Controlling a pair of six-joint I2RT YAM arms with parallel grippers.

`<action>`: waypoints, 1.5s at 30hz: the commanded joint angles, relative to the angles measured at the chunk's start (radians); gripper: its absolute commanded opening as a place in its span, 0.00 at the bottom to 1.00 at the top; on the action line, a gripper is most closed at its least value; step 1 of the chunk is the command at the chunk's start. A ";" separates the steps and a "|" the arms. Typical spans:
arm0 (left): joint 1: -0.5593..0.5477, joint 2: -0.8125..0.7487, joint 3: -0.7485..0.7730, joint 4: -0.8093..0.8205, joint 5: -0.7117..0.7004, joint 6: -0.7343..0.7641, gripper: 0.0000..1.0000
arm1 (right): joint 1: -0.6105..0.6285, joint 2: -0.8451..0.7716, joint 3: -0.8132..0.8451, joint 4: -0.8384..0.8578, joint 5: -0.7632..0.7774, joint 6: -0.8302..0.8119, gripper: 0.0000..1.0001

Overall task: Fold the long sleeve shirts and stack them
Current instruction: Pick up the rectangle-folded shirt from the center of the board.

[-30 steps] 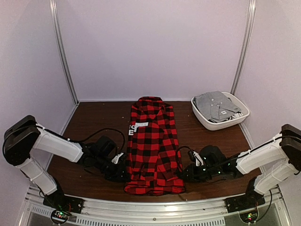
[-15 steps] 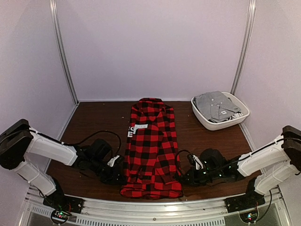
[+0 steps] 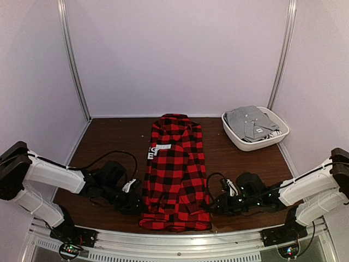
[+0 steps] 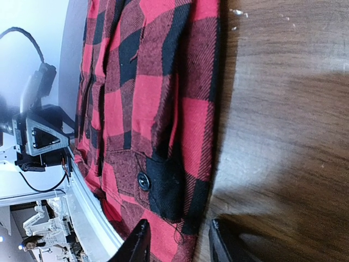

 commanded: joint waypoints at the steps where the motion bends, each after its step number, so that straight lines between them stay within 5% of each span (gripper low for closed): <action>1: 0.024 0.049 -0.020 0.060 -0.022 -0.007 0.42 | -0.015 0.037 -0.027 0.044 -0.009 0.014 0.38; 9: 0.028 0.103 -0.006 0.099 0.018 -0.015 0.34 | -0.013 0.118 -0.015 0.132 -0.056 0.023 0.28; 23: 0.028 0.060 0.018 0.113 0.065 -0.032 0.01 | -0.007 0.073 0.052 0.056 -0.061 -0.008 0.07; 37: 0.100 -0.046 0.085 0.058 0.096 -0.071 0.00 | -0.053 -0.003 0.184 -0.073 -0.043 -0.063 0.00; 45: 0.236 0.015 0.212 0.068 0.118 -0.051 0.00 | -0.204 0.056 0.350 -0.111 -0.017 -0.154 0.00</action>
